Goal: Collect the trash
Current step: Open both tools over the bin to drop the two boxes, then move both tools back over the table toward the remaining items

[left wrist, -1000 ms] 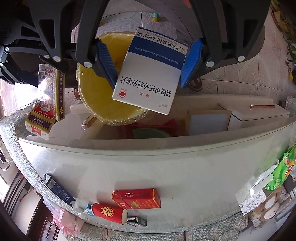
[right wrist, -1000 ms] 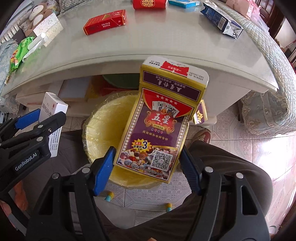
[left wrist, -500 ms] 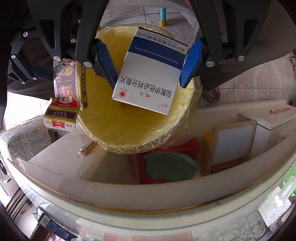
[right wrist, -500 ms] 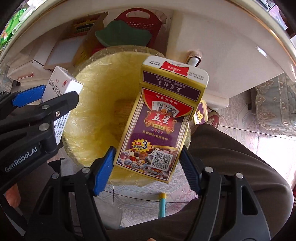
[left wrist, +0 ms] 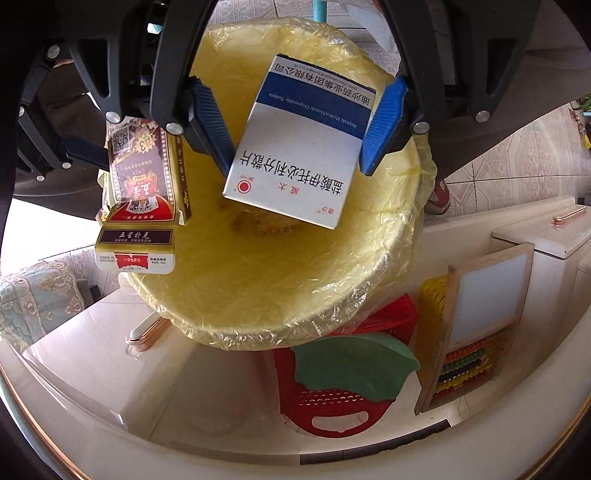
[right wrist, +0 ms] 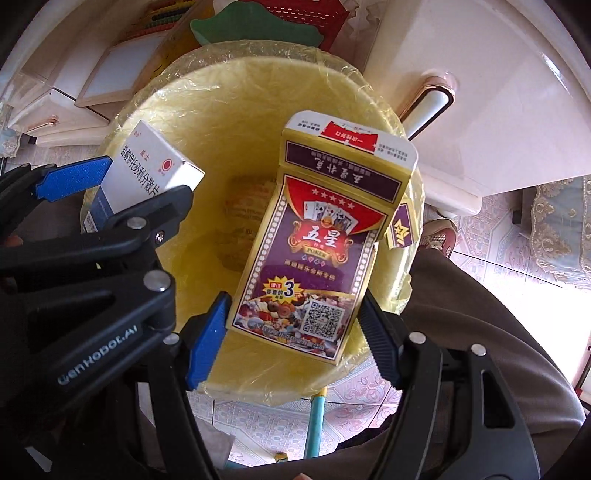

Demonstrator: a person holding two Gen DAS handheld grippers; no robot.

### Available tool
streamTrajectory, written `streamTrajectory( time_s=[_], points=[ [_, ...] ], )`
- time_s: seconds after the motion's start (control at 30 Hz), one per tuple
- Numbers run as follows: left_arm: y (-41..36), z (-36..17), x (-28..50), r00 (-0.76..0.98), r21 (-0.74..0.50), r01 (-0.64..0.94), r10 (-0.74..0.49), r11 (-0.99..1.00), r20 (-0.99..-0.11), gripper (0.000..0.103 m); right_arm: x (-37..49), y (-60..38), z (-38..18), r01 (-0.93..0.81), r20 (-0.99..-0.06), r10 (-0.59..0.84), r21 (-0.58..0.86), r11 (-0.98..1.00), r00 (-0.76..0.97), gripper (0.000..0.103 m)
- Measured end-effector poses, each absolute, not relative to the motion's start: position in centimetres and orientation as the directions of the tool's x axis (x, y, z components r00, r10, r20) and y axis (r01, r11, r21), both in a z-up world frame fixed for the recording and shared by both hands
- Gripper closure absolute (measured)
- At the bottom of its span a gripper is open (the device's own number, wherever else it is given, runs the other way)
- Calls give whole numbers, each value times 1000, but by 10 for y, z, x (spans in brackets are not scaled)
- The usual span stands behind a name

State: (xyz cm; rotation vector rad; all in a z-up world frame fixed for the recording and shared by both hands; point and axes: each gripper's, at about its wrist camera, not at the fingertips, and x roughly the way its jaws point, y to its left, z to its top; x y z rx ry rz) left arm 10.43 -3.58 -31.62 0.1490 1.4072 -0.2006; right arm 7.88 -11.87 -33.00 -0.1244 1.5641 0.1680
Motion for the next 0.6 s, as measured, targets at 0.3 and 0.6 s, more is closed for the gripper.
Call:
streamTrajectory(
  time_s=[0.3, 0.6],
  points=[
    [-38, -318, 106, 156, -20, 223, -56, 975, -986, 16, 79, -122, -331, -155, -999, 41, 40, 987, 2, 23],
    [-38, -314, 106, 166, -17, 224, -56, 975, -985, 14, 83, -123, -328, -158, -999, 41, 39, 987, 7, 23]
  ],
)
